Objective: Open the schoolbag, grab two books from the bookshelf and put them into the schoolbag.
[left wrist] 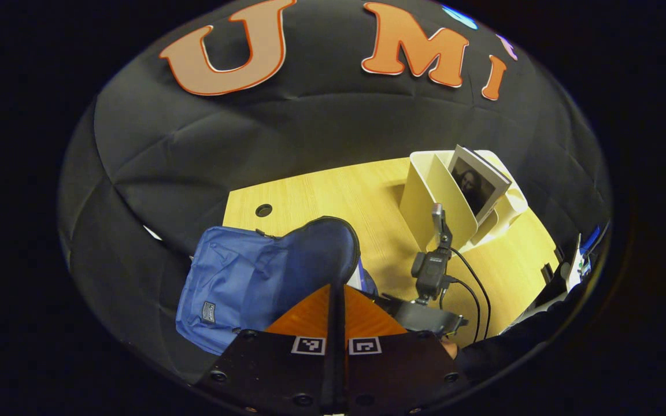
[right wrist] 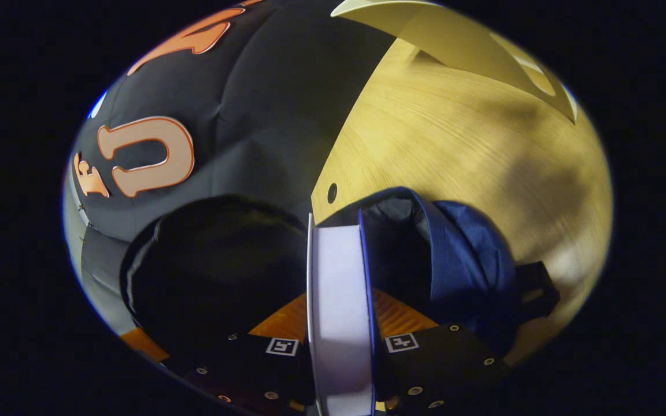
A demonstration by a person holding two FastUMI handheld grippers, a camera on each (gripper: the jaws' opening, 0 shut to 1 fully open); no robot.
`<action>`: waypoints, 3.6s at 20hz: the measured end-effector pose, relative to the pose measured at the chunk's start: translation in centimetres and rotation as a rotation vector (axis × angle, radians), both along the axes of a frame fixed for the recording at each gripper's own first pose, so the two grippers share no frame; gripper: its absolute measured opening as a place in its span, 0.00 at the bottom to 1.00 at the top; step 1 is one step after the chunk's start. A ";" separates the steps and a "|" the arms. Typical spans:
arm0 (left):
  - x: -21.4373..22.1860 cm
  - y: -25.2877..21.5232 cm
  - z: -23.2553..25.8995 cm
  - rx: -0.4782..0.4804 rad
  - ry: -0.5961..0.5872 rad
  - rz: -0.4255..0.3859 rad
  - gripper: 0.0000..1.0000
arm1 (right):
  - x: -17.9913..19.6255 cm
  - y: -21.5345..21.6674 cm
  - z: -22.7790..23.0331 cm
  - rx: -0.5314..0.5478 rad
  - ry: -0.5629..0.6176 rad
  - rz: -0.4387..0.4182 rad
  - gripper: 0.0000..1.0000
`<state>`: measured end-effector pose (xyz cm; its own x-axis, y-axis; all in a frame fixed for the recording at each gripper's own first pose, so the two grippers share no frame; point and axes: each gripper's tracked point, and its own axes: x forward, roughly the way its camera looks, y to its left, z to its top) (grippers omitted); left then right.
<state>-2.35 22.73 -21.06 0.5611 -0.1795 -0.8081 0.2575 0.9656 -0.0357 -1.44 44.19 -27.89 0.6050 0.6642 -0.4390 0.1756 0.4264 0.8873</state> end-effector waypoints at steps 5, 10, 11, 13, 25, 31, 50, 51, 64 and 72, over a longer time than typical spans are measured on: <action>-0.5 -0.9 0.0 -0.009 0.011 -0.038 0.00 | -0.3 0.5 -0.6 -0.014 -0.015 0.016 0.40; -0.4 -1.8 -0.4 -0.031 0.026 -0.060 0.00 | -0.1 1.2 -0.9 0.030 0.004 0.038 0.40; -0.2 -1.7 -0.7 -0.040 0.030 -0.052 0.00 | -0.2 1.2 -0.9 0.037 0.015 0.046 0.40; -0.1 -0.8 -1.1 -0.044 0.040 -0.022 0.01 | -0.4 1.2 -0.9 0.057 0.068 0.051 0.41; 1.1 2.1 -0.6 -0.023 -0.013 0.045 0.01 | -3.9 0.4 -2.1 -0.131 0.255 0.242 0.96; 0.6 2.2 -0.9 -0.046 -0.017 0.070 0.01 | -5.0 -2.5 -2.2 -0.324 0.265 0.321 0.97; 0.3 2.2 0.7 0.013 -0.048 0.004 0.01 | 0.9 -22.8 7.4 -0.746 -0.128 0.285 0.94; 0.1 1.9 0.8 0.011 -0.051 -0.006 0.01 | 1.7 -24.6 7.9 -0.784 -0.138 0.262 0.94; -0.4 1.0 1.9 0.006 -0.080 -0.060 0.01 | 11.5 -39.0 16.2 -1.163 -0.243 0.110 0.92; -0.4 1.5 2.2 0.029 -0.088 -0.073 0.01 | 15.0 -41.4 10.9 -1.224 -0.047 0.286 0.91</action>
